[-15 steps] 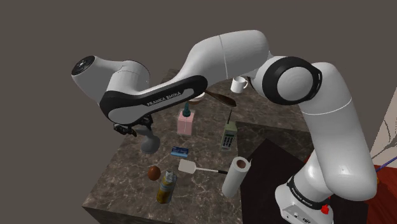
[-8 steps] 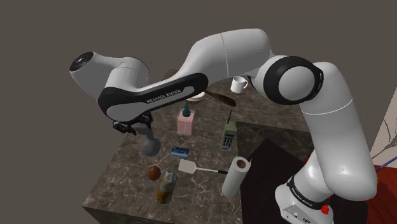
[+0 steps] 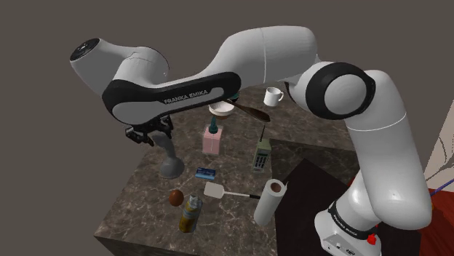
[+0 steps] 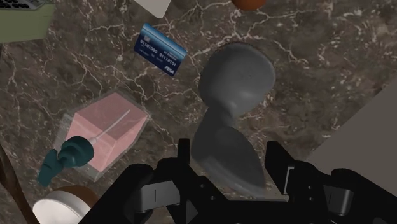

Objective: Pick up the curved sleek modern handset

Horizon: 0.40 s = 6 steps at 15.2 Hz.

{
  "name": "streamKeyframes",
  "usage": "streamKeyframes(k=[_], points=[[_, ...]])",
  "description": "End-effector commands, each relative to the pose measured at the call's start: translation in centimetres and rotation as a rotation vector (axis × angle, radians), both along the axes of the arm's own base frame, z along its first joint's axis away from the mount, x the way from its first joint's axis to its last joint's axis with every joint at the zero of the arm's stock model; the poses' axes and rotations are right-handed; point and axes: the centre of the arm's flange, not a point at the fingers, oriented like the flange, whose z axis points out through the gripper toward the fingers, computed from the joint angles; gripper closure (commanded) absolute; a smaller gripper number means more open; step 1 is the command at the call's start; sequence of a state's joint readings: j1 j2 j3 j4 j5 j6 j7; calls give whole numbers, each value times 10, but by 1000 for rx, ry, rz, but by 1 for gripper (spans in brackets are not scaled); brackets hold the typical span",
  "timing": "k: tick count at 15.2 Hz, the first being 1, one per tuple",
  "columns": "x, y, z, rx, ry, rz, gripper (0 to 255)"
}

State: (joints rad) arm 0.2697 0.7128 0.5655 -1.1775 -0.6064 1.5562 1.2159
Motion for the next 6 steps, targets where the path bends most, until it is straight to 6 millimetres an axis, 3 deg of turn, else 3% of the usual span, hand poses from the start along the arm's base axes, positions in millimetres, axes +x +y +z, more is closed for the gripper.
streamKeyframes(k=[1,6], points=[[0,0,10,0,0,0,255],[0,0,27,0,0,0,255]])
